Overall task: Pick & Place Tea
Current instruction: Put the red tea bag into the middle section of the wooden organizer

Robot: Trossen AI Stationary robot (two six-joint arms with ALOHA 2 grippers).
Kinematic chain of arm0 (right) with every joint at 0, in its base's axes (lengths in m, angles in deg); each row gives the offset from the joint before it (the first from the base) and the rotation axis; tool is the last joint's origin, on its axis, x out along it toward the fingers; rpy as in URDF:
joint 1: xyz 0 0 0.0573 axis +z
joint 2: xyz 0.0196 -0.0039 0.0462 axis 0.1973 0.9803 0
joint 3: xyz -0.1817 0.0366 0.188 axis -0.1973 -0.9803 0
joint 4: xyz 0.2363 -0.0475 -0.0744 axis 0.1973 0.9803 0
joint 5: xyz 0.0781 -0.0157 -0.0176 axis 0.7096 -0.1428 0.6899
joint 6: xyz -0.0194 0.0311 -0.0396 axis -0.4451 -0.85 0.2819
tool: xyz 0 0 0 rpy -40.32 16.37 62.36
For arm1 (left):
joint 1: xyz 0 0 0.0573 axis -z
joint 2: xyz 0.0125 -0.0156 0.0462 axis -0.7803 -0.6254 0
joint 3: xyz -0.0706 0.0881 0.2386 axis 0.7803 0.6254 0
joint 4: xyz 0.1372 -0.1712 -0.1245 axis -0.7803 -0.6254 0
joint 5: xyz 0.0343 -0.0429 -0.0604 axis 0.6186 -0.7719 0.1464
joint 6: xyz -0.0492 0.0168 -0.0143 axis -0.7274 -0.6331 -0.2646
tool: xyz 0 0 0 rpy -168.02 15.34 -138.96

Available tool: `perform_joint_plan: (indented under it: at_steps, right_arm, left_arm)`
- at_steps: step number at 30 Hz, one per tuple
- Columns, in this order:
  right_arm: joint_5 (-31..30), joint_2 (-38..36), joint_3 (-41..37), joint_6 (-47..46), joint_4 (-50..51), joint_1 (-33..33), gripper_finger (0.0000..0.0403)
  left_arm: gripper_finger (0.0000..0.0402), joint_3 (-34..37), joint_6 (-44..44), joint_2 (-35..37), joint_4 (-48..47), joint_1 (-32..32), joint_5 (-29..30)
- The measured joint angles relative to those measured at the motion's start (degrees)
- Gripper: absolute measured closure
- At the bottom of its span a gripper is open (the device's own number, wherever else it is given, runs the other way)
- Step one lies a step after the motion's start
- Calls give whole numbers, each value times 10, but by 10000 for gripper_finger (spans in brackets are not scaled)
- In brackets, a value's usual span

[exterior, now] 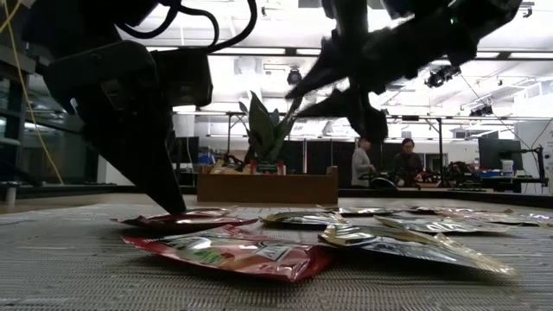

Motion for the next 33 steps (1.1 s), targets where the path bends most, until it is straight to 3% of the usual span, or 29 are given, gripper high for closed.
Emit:
perform_joint_plan:
  at_steps: [7, 13, 21, 26, 33]
  right_arm:
    - [28, 55, 0, -48, -36, -5, 277]
    - [91, 107, 28, -71, -68, -23, 229]
    - [202, 188, 161, -7, 113, -38, 160]
    - [222, 225, 235, 54, 206, -43, 155]
    - [228, 232, 254, 64, 220, -56, 155]
  left_arm:
    - [401, 0, 0, -1, -2, 0, 4]
    - [402, 0, 0, -2, -3, 0, 8]
    - [402, 1, 0, -2, -4, 0, 9]
    - [402, 1, 0, -2, -4, 0, 10]
    - [402, 1, 0, -2, -4, 0, 10]
